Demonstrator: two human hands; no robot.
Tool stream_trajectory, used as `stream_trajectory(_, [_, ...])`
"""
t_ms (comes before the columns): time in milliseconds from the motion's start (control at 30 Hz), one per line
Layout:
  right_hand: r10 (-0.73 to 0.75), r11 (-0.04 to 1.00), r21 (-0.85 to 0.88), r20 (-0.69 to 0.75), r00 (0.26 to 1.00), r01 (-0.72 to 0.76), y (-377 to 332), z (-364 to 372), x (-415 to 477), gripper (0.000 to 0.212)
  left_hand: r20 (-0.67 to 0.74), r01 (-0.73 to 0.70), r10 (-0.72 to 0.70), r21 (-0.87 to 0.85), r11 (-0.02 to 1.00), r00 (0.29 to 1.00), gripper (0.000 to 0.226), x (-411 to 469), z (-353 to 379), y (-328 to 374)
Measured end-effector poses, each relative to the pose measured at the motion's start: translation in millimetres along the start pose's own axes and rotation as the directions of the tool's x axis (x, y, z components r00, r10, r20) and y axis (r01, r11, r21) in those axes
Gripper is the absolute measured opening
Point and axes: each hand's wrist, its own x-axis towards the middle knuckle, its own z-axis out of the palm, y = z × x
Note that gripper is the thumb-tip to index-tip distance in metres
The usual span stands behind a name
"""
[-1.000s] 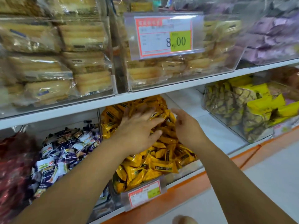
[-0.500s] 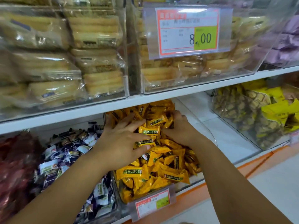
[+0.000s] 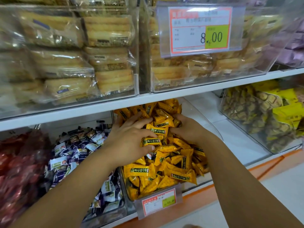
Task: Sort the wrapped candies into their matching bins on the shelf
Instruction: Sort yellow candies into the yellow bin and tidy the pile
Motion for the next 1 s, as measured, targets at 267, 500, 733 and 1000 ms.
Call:
stream_trajectory(267, [-0.044,0.981,0.188,-0.008,0.999,0.045,2,-3,-9,0.044,-0.055,-0.078,0.07,-0.164,0.983,0.996,0.019,-6,-7,0])
stream_trajectory(500, [-0.052,0.989,0.136,0.007,0.999,0.051,4,-2,-11,0.034,0.161,-0.058,0.073,-0.097,0.994,0.984,0.028,-14,-10,-10])
stream_trajectory(733, [-0.078,0.977,0.181,-0.164,0.983,0.108,1,-4,-25,0.026,0.048,-0.051,0.054,-0.069,0.996,0.997,0.019,-12,-8,-1])
stream_trajectory(1000, [-0.116,0.94,0.272,-0.31,0.944,0.205,-19,-19,-49,0.022,-0.323,0.051,-0.256,-0.528,0.848,0.911,0.017,-34,-11,3])
